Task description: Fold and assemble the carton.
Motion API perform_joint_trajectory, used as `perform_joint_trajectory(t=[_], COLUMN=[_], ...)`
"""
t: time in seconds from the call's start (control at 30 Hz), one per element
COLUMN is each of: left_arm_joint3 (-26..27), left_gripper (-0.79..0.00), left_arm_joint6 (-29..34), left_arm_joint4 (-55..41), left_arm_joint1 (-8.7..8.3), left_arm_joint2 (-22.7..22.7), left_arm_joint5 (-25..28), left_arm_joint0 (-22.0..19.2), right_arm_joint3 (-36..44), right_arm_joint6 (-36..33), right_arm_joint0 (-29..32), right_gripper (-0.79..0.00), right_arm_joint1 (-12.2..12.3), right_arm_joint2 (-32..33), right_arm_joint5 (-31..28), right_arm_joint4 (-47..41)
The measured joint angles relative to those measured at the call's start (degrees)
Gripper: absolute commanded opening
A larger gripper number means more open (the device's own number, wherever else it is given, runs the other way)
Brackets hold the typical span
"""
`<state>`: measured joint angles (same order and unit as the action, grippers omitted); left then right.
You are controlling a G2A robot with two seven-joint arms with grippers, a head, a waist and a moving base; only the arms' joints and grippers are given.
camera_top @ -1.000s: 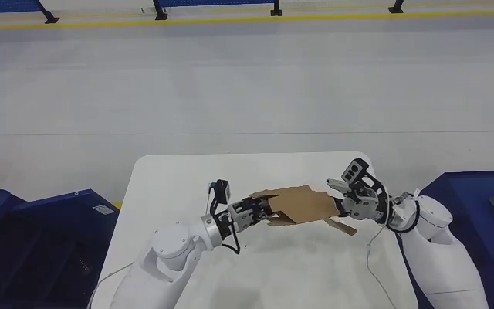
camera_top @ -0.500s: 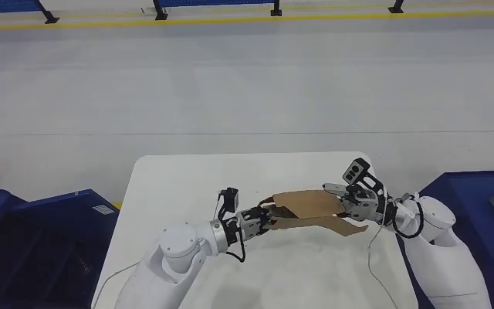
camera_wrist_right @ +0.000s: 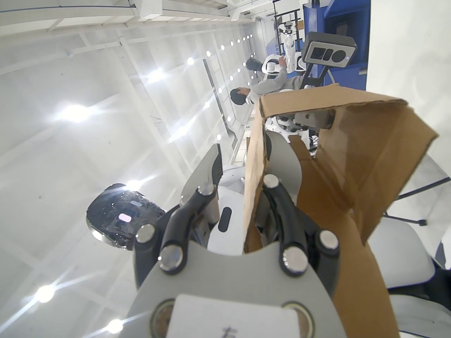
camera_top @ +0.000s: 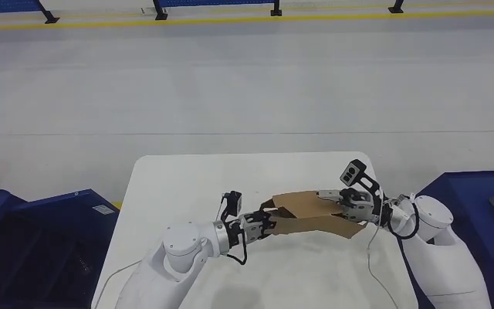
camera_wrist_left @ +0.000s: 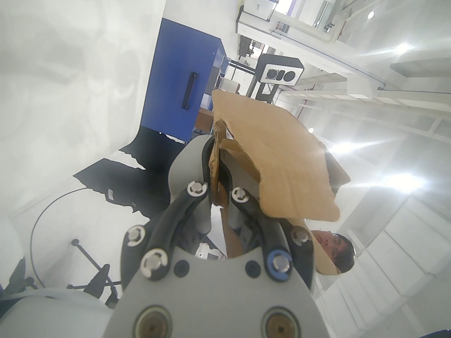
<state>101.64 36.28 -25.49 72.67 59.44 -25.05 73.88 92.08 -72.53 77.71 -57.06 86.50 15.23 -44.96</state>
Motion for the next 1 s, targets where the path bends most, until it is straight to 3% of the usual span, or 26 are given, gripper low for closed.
perform_joint_trajectory(t=[0.3, 0.53, 0.57, 0.63, 0.67, 1.0], left_arm_joint3=[-0.23, -0.24, -0.25, -0.23, -0.21, 0.67], left_gripper=[-0.785, -0.785, -0.594, -0.037, 0.000, 0.000], left_arm_joint6=[0.14, 0.04, 0.03, -0.04, -0.08, -2.85], left_arm_joint4=[0.25, 0.06, 0.05, 0.00, -0.05, 0.96], left_arm_joint1=[-0.17, -0.40, -0.44, -0.50, -0.54, -1.37], left_arm_joint2=[-0.91, -0.65, -0.62, -0.55, -0.48, 3.54], left_arm_joint5=[-0.53, -0.30, -0.33, -0.31, -0.27, 1.37], left_arm_joint0=[-0.26, -0.01, 0.03, 0.09, 0.13, 1.39], right_arm_joint3=[-0.46, -1.18, -1.29, -1.43, -1.50, -2.34], right_arm_joint6=[2.35, 3.28, 3.43, 3.69, 3.94, 5.45], right_arm_joint0=[-0.57, -1.38, -1.46, -1.57, -1.61, -1.60], right_gripper=[-0.785, -0.785, -0.785, -0.785, -0.785, -0.785], right_arm_joint1=[0.06, 0.06, 0.08, 0.10, 0.12, 0.16], right_arm_joint2=[-1.34, -2.49, -2.53, -2.55, -2.55, -2.67], right_arm_joint5=[-1.02, -1.89, -2.06, -2.38, -2.69, -2.88], right_arm_joint4=[1.50, 2.32, 2.34, 2.45, 2.62, 2.66])
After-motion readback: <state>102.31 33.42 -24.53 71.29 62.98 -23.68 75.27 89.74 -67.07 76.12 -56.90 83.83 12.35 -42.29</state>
